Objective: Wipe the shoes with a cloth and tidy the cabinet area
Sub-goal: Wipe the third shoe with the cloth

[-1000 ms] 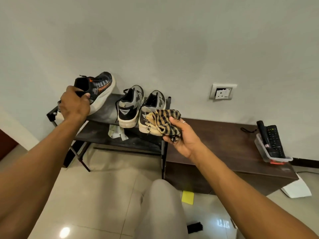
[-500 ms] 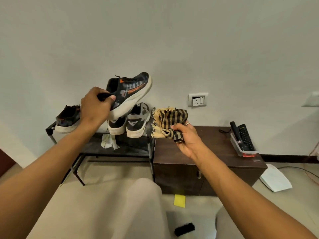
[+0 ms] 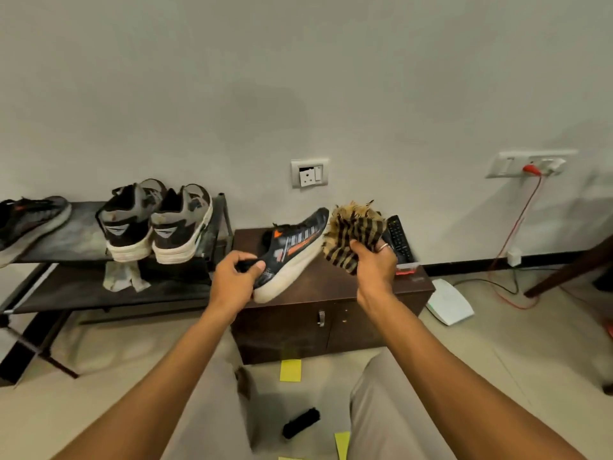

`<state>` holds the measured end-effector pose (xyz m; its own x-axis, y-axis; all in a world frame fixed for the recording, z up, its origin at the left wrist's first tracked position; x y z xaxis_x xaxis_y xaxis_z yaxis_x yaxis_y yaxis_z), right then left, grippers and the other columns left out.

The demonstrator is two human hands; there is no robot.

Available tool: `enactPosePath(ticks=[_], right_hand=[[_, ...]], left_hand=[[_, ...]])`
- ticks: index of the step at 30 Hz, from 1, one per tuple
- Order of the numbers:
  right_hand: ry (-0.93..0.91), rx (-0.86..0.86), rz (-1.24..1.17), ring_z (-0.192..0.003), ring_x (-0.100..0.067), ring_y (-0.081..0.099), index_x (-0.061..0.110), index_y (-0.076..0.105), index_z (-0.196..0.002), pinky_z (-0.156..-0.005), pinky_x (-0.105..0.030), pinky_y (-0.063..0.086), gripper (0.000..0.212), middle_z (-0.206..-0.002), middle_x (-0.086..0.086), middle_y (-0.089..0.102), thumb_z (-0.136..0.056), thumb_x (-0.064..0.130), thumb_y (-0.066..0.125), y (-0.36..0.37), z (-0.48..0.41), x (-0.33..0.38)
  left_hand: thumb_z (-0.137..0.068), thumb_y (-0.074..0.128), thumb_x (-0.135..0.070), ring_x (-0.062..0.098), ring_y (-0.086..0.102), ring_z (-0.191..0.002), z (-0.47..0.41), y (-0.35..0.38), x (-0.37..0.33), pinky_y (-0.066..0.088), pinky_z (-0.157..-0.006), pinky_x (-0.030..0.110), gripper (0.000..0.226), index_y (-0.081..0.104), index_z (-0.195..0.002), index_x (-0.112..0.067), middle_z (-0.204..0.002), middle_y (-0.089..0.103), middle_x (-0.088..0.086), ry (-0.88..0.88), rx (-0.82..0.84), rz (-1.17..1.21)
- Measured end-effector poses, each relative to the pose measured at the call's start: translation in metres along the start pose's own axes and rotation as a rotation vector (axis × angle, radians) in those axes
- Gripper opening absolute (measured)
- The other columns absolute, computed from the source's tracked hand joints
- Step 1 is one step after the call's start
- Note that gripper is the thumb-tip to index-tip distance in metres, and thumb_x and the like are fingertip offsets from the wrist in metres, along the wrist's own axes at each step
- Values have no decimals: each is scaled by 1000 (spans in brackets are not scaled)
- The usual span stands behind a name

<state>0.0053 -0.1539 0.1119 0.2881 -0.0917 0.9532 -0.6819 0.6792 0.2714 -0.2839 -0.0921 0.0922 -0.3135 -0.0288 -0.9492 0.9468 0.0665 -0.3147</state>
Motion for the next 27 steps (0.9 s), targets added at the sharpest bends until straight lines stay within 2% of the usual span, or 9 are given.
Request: enactPosePath(ticks=[3,6,8,12,16,17,20,23,27], right_hand=[[-31,-31,113,-88,1,67,15,72,-120,-69,-12,55,28,-94,15,72,-94,4,69,-12,-26,-25],[-90,-11,266,-95,-11,72,18,76,-110,-88,-36,62,23,-97,8,77,-93,4,69,-16,-37,-44],[-132,8,370,-101,-13,72,17,76,-116,-93,-43,60,31,-104,5,77,-91,1,68,-8,-53,-63],[-247,111,551,-121,-5,62,16,70,-129,-109,-31,49,50,-129,5,68,-87,-11,63,13,-70,-86],[-282,295,927,-133,-13,49,16,68,-132,-117,-35,40,54,-143,5,58,-85,-8,62,31,-78,-132],[-285,348,1005,-134,-13,45,18,67,-134,-117,-35,39,56,-145,8,56,-83,-5,62,30,-76,-146],[-270,419,1146,-138,-17,35,19,63,-139,-118,-37,33,54,-153,11,47,-85,19,67,23,-75,-168],[-252,476,1177,-140,-14,27,19,70,-128,-115,-33,24,49,-155,13,42,-84,38,59,28,-80,-170],[-356,533,1250,-140,-16,25,22,72,-126,-113,-39,23,44,-155,8,43,-92,42,52,32,-86,-176]], left_hand=[[-88,78,-18,25,68,-87,-13,39,42,60,-73,51,15,66,-86,-27,-89,68,-5,-49,30,-44],[-87,78,-16,21,66,-86,-11,52,50,52,-68,25,17,65,-84,-26,-85,66,-11,-57,16,-82],[-87,77,-14,15,63,-86,-28,68,62,42,-65,15,15,65,-86,-24,-85,64,-14,-65,45,-145],[-90,75,-22,19,62,-95,-48,85,76,44,-72,28,12,64,-93,-25,-100,66,-2,-111,92,-252],[-84,74,-33,19,60,-95,-63,98,82,48,-73,33,21,56,-95,-29,-118,59,2,-161,230,-423],[-79,74,-36,21,59,-101,-66,105,83,51,-82,38,29,52,-98,-31,-123,54,1,-157,297,-479],[-75,75,-38,28,37,-138,-82,126,75,26,-118,56,59,42,-124,-33,-146,34,0,-16,393,-582],[-82,73,-48,28,15,-153,-101,154,64,9,-121,64,82,30,-150,-30,-163,20,-1,130,449,-587],[-98,60,-42,29,15,-155,-118,178,78,11,-119,68,58,39,-152,-34,-165,26,-2,167,558,-713]])
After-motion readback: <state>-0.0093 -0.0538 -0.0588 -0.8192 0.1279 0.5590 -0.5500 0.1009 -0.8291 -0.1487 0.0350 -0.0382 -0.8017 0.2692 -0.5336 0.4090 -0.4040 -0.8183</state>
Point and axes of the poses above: each hand's wrist, its own z-axis away from the middle knuckle, its own y-axis out of the palm, x = y × z, the point moved 7 cm from there along -z, towards the middle knuckle
